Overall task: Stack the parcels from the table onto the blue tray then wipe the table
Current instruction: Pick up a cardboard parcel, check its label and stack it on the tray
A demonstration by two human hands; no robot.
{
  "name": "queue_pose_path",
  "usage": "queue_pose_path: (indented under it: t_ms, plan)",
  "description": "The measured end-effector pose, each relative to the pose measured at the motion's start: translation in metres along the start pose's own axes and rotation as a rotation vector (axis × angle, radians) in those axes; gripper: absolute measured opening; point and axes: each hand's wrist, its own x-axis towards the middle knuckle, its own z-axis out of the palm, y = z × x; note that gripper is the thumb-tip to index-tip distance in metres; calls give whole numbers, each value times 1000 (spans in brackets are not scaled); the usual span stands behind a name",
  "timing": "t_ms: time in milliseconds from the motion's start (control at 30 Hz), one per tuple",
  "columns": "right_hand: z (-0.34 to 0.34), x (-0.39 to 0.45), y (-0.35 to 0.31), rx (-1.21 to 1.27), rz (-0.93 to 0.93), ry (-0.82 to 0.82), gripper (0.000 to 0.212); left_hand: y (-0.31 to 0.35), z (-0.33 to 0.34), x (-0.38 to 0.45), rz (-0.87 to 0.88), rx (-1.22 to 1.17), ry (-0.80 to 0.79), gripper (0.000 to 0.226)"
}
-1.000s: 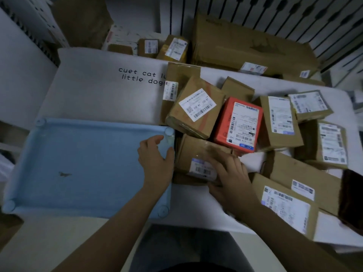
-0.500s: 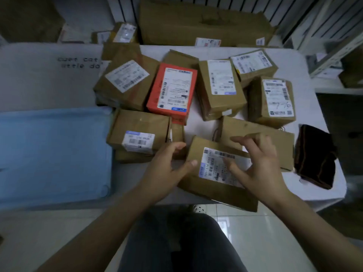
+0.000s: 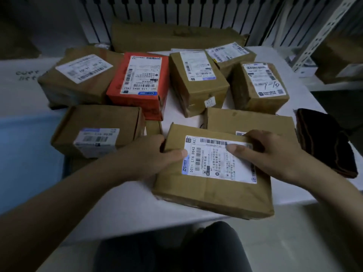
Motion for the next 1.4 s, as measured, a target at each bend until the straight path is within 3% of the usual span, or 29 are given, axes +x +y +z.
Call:
queue_pose_path:
  t_ms: [67,200,233,333,500,700,933,1100,1200,1400]
  plan:
    - [4,0,0,-25,-41,67,52,-4,6,4,35,-56,30,10]
    - [13,-9,5,-13,-103,185,59,-16,21,0,115,-137,126,66]
    - [14,-12,5,9,-107,210,60,-18,24,-3,139,-166,130,66]
    - [19,-35,5,112,-109,311,58,-13,38,-26,183,-325,97,31]
    - [22,-79,-4,315,-201,390,49,-1,39,-75,276,-559,119,35]
    - [14,-110,-23,468,-369,114,51,4,5,-140,412,-456,302,47]
    - [44,-107,-63,416,-485,-113,42,-19,-36,-183,371,-248,441,68]
    - [64,-94,-87,655,-533,-376,56,-29,-56,-197,387,-206,441,72]
    - [73,-86,-96,753,-537,-380,62,-31,-63,-195,394,-248,495,65]
    - [84,-78,-103,970,-512,-326,54,-41,-52,-170,431,-533,803,69]
